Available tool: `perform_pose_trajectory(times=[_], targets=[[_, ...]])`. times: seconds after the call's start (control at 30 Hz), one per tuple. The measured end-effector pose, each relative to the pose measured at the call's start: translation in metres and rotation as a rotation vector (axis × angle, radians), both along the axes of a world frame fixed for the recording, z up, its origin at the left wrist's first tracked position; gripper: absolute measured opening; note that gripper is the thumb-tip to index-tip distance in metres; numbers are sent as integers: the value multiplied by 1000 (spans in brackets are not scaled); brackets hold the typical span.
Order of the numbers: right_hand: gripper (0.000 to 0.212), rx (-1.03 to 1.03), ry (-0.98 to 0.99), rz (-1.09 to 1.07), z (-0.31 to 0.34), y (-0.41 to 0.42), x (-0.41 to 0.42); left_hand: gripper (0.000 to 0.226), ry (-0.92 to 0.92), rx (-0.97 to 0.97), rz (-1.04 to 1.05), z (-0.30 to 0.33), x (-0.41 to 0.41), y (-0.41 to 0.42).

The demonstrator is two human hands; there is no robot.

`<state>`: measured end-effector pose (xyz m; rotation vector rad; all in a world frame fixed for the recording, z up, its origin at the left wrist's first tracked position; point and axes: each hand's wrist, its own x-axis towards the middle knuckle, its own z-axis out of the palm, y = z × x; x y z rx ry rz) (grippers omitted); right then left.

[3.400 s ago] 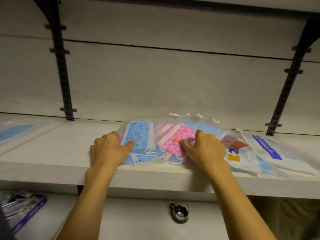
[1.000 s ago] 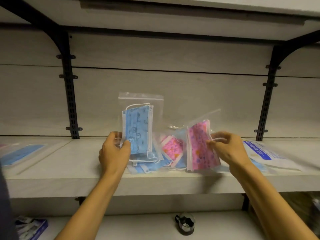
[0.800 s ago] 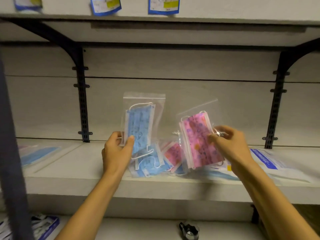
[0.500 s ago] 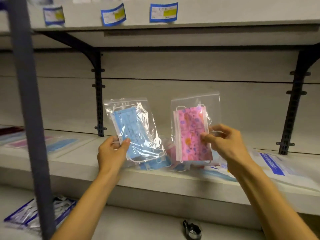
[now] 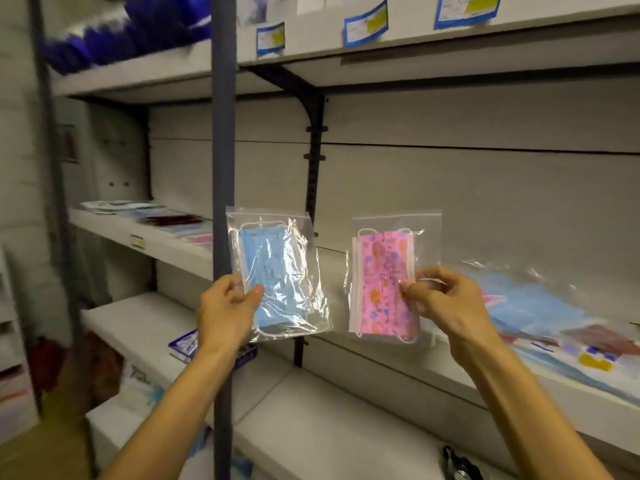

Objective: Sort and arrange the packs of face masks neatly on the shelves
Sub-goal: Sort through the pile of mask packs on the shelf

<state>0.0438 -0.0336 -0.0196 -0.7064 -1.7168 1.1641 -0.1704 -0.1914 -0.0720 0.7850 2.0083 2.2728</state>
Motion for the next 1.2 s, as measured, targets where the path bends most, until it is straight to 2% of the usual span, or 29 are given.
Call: perform_pose_trajectory(times=[0.3,0.43,0.6,0.7,0.9,1.03,1.2], targets=[[12,64,61,105,12,-55,-107,14,3,30,72,12,-77,-73],[3,100,54,155,16,-88,-170,8,-17,17,112,15,-136,-116],[16,142,20,178,11,-122,-241,9,14,-32,154,14,-205,-160],[14,162,15,198,4,-139,-277,13,2,-43,172,8,-240,-179],[3,171,13,152,-2,-156,-349,12,4,-97,173,3,-306,-190],[8,153,43,68,-7,-145,-401,18,-3,-106,160,1,-352,-182],[16,106,90,-6,-1,-124,-469,11,52,-137,128,5,-420,-163]])
